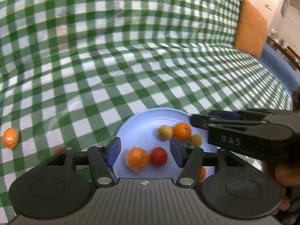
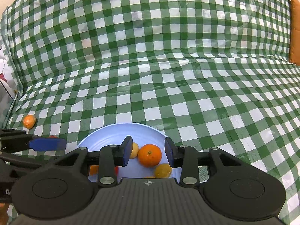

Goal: Organize fruits
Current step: 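Open the left tool to drop the orange while the right drops the yellow fruit, then move both open tools from the plate toward the last orange and tomato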

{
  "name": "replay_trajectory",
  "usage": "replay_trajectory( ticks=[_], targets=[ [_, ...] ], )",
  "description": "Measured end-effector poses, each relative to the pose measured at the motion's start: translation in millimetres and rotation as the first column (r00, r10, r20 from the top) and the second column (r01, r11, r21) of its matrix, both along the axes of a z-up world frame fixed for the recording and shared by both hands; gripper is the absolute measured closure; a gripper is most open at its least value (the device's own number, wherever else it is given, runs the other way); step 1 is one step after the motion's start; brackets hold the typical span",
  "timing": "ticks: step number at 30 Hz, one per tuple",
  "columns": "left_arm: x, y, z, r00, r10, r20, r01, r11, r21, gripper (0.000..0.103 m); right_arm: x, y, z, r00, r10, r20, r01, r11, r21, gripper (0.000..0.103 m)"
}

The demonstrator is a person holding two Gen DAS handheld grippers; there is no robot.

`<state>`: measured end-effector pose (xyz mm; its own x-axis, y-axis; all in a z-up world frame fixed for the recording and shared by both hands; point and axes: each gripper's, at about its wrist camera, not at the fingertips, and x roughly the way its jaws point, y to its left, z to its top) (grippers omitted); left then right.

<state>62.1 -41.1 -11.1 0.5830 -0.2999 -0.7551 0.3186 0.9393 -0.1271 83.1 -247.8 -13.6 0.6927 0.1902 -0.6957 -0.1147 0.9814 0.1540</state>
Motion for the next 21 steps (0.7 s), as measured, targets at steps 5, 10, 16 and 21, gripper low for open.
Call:
replay_trajectory(
  ticks=[5, 10, 16, 21],
  targets=[
    [1.4, 8.9, 3.7, 0.996, 0.07, 0.052, -0.07, 0.998, 0.001, 0.039, 1.1, -0.2, 1.2, 1.0, -0.011, 0.007, 0.011, 1.0, 0.0, 0.058],
    [3.6, 17.3, 5.5, 0.992, 0.112, 0.054, -0.112, 0.994, -0.005, 0.038, 2.2, 5.7, 2.7, 1.0, -0.002, 0.014, 0.002, 1.0, 0.004, 0.055],
    [5.3, 26.1, 8.0, 0.991, 0.127, 0.043, -0.126, 0.992, -0.017, 0.039, 2.3, 14.8, 5.4, 1.0, 0.013, 0.022, -0.014, 1.0, 0.002, 0.05],
    [8.0, 33.9, 8.4, 0.987, 0.159, 0.025, -0.159, 0.987, -0.02, 0.044, 2.6, 22.6, 7.0, 0.999, 0.025, 0.028, -0.025, 1.0, 0.002, 0.05]
  ],
)
